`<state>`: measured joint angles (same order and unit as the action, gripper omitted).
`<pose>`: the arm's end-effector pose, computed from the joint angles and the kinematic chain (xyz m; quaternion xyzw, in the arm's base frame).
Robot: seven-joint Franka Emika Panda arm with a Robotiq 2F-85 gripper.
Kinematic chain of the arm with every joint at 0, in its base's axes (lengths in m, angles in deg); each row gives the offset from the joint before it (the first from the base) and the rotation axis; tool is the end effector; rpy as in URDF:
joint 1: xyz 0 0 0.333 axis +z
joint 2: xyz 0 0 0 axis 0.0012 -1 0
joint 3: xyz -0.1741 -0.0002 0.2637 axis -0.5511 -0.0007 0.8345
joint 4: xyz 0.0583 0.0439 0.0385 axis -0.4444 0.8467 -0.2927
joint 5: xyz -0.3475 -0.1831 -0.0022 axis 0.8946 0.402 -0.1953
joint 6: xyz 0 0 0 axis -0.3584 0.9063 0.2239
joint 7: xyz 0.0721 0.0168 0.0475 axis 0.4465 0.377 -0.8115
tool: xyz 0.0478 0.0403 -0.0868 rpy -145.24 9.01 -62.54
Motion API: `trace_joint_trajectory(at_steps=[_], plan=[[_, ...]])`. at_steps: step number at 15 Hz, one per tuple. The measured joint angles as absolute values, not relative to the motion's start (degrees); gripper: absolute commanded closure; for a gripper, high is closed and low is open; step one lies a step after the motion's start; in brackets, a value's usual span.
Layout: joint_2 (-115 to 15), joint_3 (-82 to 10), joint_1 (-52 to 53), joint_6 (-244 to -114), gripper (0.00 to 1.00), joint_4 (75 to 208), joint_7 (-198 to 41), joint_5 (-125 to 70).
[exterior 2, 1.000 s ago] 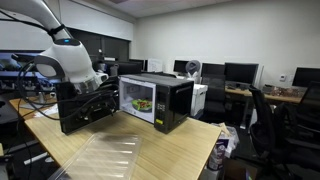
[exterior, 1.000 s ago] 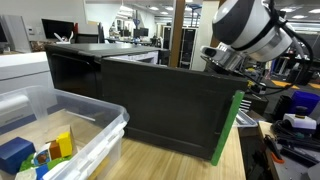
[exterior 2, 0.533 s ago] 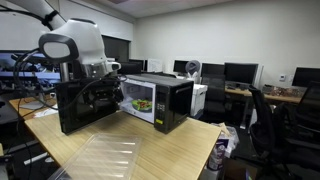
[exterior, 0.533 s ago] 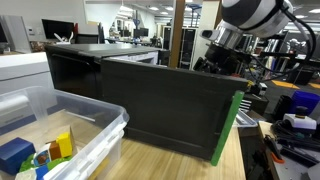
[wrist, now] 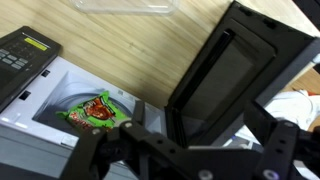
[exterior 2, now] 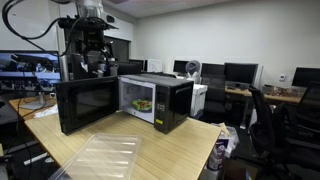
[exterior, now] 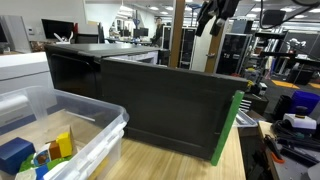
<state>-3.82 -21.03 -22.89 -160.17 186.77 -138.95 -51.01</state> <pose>0.4073 -0.0567 0.5095 -0.9443 -0.3013 -0.1169 0.0625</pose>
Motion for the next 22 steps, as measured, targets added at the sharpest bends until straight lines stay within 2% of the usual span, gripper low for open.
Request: trace_joint_trajectory(at_steps=[4, 6, 13, 20, 21, 22], plan=[[-0.92, -31.93, -5.88, -151.29, 0.00, 180.32, -132.99, -49.78], [-0.05, -33.85, -1.25, -150.10, 0.00, 180.25, -132.96, -50.10], [3.22, -35.91, 12.28, -146.81, 0.00, 185.34, -141.47, -52.70], [8.29, -34.76, 19.02, -140.49, 0.00, 192.93, -150.99, -55.33], [8.95, -34.20, 19.15, -139.84, 0.25, 194.03, -151.62, -55.33], [9.50, -33.62, 19.20, -139.54, 0.29, 195.16, -152.29, -55.32]])
